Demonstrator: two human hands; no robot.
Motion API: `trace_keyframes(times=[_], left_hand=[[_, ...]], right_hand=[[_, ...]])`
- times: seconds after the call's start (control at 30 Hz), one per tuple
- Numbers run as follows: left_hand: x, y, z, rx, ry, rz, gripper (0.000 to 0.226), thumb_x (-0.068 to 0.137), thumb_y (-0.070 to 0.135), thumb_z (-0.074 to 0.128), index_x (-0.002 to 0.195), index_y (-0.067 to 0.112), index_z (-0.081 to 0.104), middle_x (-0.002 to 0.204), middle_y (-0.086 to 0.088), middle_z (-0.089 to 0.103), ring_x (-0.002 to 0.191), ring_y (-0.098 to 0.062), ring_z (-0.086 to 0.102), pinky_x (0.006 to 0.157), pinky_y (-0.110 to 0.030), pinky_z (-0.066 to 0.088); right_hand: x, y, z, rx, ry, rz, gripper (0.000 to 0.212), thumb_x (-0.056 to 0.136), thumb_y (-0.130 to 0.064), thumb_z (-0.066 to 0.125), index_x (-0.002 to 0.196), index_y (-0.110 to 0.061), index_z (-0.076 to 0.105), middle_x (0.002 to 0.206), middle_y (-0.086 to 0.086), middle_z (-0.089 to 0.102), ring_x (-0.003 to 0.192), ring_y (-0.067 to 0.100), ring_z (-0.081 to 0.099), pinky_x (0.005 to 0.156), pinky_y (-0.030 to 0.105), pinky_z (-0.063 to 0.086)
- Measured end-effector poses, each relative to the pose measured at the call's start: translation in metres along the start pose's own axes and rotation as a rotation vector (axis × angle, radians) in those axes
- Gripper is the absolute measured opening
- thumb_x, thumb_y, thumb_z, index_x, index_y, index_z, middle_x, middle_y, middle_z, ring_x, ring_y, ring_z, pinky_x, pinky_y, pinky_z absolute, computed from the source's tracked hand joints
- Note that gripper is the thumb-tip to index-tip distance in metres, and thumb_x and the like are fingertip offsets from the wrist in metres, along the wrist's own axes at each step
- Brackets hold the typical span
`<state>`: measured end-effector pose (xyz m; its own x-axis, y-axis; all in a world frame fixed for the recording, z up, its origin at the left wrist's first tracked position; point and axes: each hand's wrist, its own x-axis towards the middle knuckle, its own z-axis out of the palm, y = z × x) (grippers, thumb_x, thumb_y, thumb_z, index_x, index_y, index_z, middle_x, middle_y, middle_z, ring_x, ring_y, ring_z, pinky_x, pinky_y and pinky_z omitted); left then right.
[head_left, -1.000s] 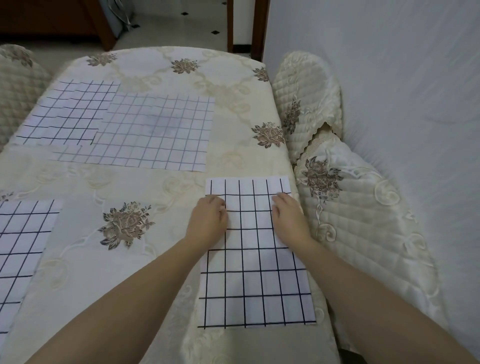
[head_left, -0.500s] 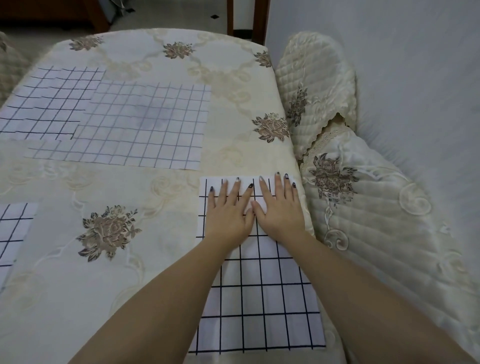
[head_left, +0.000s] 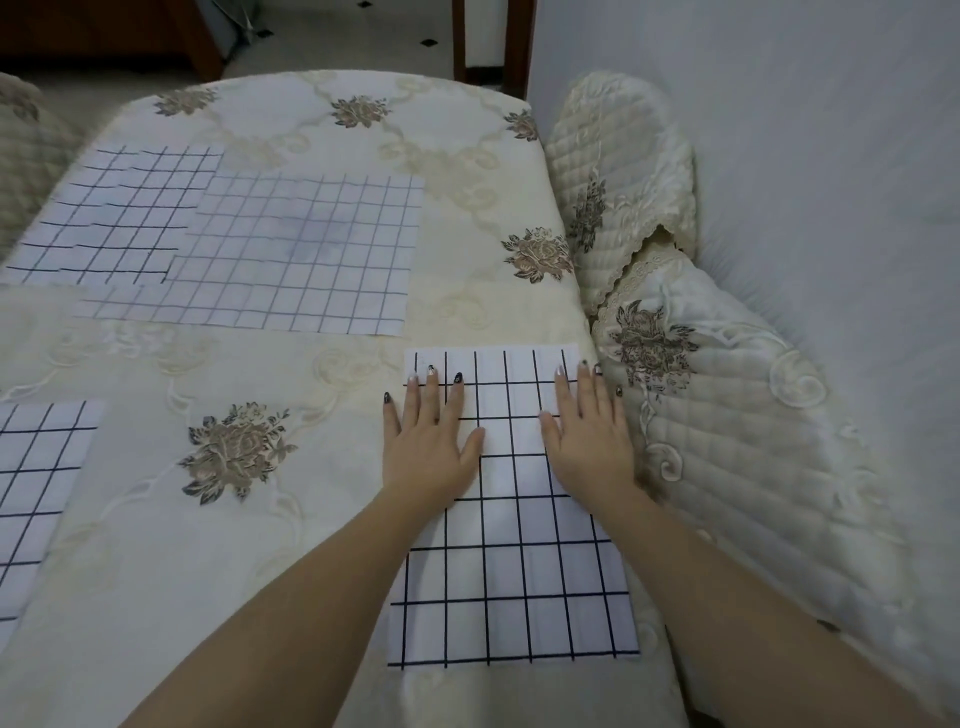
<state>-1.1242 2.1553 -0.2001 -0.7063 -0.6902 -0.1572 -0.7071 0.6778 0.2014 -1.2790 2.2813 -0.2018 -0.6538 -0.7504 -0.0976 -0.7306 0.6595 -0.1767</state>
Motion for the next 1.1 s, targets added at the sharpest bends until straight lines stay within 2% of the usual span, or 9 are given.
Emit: trace_keyframes(times=[0.1,0.17,0.27,0.4,0.5,0.57,0.8,1.0,1.1], left_hand=[[-0.034,0.008,0.003,-0.014,0.025,0.039,0.067,0.093,0.054,0.011,0.153,0.027,-0.004,0.162,-0.001,-0.007,0.148,-0.023,-0.012,0.118,-0.05,-0.009],[-0.06,0.012,0.008,-0.038,0.077,0.07,0.064,0.094,0.048,0.016,0.153,0.023,0.011,0.161,-0.003,0.006,0.149,-0.025,0.001,0.118,-0.048,-0.005],[-0.097,0.019,0.022,-0.012,0.089,0.145,0.054,0.096,0.035,0.027,0.146,0.017,0.038,0.153,-0.008,0.035,0.143,-0.03,0.027,0.113,-0.05,0.01],[-0.122,0.027,0.037,0.005,0.049,0.148,0.05,0.092,0.028,0.034,0.138,0.017,0.051,0.146,-0.008,0.047,0.139,-0.029,0.036,0.112,-0.046,0.012],[-0.127,0.029,0.042,0.002,0.045,0.127,0.049,0.095,0.033,0.033,0.139,0.019,0.049,0.147,-0.006,0.045,0.14,-0.027,0.035,0.114,-0.046,0.011],[-0.129,0.026,0.041,0.009,0.046,0.124,0.05,0.097,0.037,0.03,0.141,0.022,0.046,0.15,-0.005,0.042,0.142,-0.026,0.031,0.115,-0.046,0.01],[-0.133,0.015,0.041,0.052,0.059,0.044,0.064,0.094,0.057,0.022,0.151,0.028,0.026,0.16,-0.004,0.019,0.148,-0.023,0.014,0.117,-0.048,0.007],[-0.143,0.0,0.039,0.035,0.093,-0.036,0.072,0.092,0.064,0.017,0.153,0.027,0.011,0.162,-0.003,0.004,0.149,-0.019,-0.003,0.118,-0.046,-0.004],[-0.152,-0.009,0.037,0.009,0.099,-0.081,0.073,0.091,0.064,0.014,0.153,0.026,0.006,0.162,-0.003,-0.002,0.148,-0.018,-0.01,0.118,-0.043,-0.009]], right_hand=[[-0.039,-0.018,0.007,0.053,0.085,-0.013,0.061,0.095,-0.043,0.021,0.15,-0.017,0.03,0.158,0.011,0.021,0.146,0.03,0.021,0.117,0.051,0.017],[-0.065,-0.027,0.014,0.042,0.103,-0.017,0.057,0.095,-0.039,0.027,0.147,-0.016,0.035,0.155,0.012,0.03,0.143,0.03,0.03,0.115,0.052,0.023],[-0.101,-0.038,0.026,0.049,0.069,-0.019,0.055,0.095,-0.037,0.028,0.145,-0.018,0.035,0.153,0.01,0.035,0.141,0.027,0.034,0.114,0.047,0.022],[-0.129,-0.043,0.036,0.038,0.002,0.006,0.053,0.099,-0.04,0.016,0.145,-0.019,0.035,0.152,0.009,0.037,0.141,0.024,0.031,0.11,0.047,0.02],[-0.137,-0.041,0.037,0.02,-0.004,0.001,0.057,0.094,-0.044,0.029,0.144,-0.019,0.041,0.152,0.01,0.036,0.139,0.027,0.038,0.11,0.047,0.019],[-0.139,-0.037,0.035,0.004,0.011,-0.004,0.06,0.093,-0.049,0.034,0.146,-0.02,0.039,0.154,0.011,0.034,0.141,0.027,0.035,0.112,0.047,0.017],[-0.143,-0.027,0.032,0.046,0.041,0.083,0.076,0.092,-0.059,0.033,0.149,-0.009,0.03,0.157,0.018,0.022,0.145,0.03,0.024,0.116,0.043,0.012],[-0.147,-0.022,0.031,0.059,0.024,0.158,0.09,0.091,-0.066,0.006,0.147,0.001,0.026,0.156,0.018,0.021,0.146,0.029,0.022,0.116,0.04,0.008],[-0.152,-0.016,0.032,0.054,0.031,0.167,0.098,0.082,-0.071,-0.01,0.151,-0.003,0.008,0.16,0.013,0.003,0.149,0.024,0.005,0.119,0.036,-0.005]])
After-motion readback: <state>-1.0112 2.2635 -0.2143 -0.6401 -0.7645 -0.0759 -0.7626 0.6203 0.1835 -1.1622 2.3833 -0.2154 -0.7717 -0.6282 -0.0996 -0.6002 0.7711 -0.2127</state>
